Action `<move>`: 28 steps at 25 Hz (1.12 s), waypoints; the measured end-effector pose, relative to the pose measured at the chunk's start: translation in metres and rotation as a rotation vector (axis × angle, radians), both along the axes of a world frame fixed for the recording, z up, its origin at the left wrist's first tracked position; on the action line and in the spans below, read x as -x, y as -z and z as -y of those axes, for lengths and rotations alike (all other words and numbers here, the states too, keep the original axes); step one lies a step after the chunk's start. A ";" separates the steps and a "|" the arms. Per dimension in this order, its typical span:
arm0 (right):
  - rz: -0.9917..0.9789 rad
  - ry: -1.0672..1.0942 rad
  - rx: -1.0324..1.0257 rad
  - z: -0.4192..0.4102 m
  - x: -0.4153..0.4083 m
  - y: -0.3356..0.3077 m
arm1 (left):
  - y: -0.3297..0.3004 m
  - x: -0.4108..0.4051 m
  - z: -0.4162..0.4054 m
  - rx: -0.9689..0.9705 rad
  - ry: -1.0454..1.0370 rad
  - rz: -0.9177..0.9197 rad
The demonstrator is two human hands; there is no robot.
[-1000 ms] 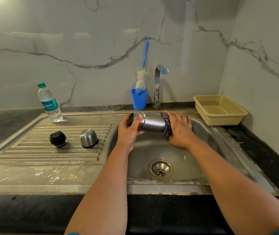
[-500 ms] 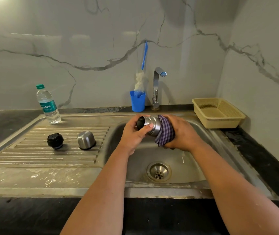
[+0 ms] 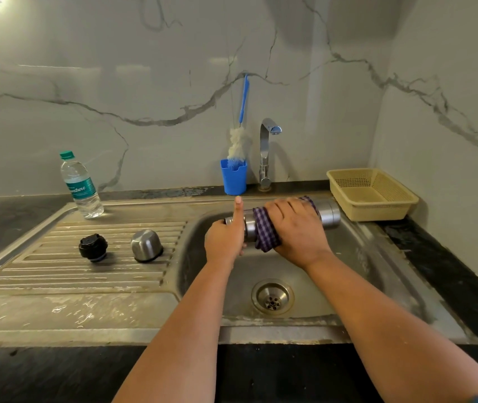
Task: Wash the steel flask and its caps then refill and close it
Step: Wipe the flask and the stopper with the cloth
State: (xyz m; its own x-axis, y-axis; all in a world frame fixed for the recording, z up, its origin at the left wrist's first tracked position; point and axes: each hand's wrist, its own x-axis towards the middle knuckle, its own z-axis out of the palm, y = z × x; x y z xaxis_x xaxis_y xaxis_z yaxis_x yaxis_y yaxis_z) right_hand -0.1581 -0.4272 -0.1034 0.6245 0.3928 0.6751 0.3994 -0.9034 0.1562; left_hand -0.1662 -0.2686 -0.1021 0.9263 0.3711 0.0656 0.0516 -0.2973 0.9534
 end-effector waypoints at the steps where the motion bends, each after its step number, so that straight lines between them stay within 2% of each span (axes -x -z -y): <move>1: 0.019 0.002 0.006 -0.003 0.002 0.000 | 0.001 -0.003 0.000 0.074 0.005 -0.002; 4: 0.032 0.026 0.008 -0.007 0.003 -0.002 | 0.006 -0.012 -0.002 0.178 0.005 0.080; 9: -0.054 0.040 -0.159 0.033 -0.008 -0.015 | 0.000 -0.008 -0.013 -0.003 0.034 0.350; 13: -0.060 0.072 -0.177 0.011 -0.002 -0.013 | 0.001 -0.009 -0.010 -0.011 0.123 0.347; 17: -0.025 -0.081 -0.121 -0.027 0.005 -0.013 | 0.001 -0.007 -0.001 -0.151 0.113 0.374; 19: -0.050 -0.102 -0.147 -0.003 0.001 -0.018 | 0.000 -0.007 -0.009 -0.127 0.111 0.418; 23: -0.180 0.040 -0.265 0.058 -0.006 -0.023 | -0.007 -0.007 -0.026 -0.023 0.133 0.440; 26: -0.185 0.036 -0.176 0.021 0.002 -0.020 | 0.000 -0.008 -0.021 -0.013 0.162 0.402; 28: -0.161 -0.046 -0.131 -0.017 0.010 -0.017 | 0.006 -0.008 -0.016 -0.113 0.177 0.387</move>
State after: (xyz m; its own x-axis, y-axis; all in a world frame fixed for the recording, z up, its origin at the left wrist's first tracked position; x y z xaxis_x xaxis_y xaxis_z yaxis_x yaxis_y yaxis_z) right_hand -0.1683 -0.4100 -0.0864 0.7117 0.3390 0.6153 0.4512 -0.8919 -0.0304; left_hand -0.1580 -0.2529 -0.1079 0.8741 0.1793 0.4514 -0.3642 -0.3730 0.8533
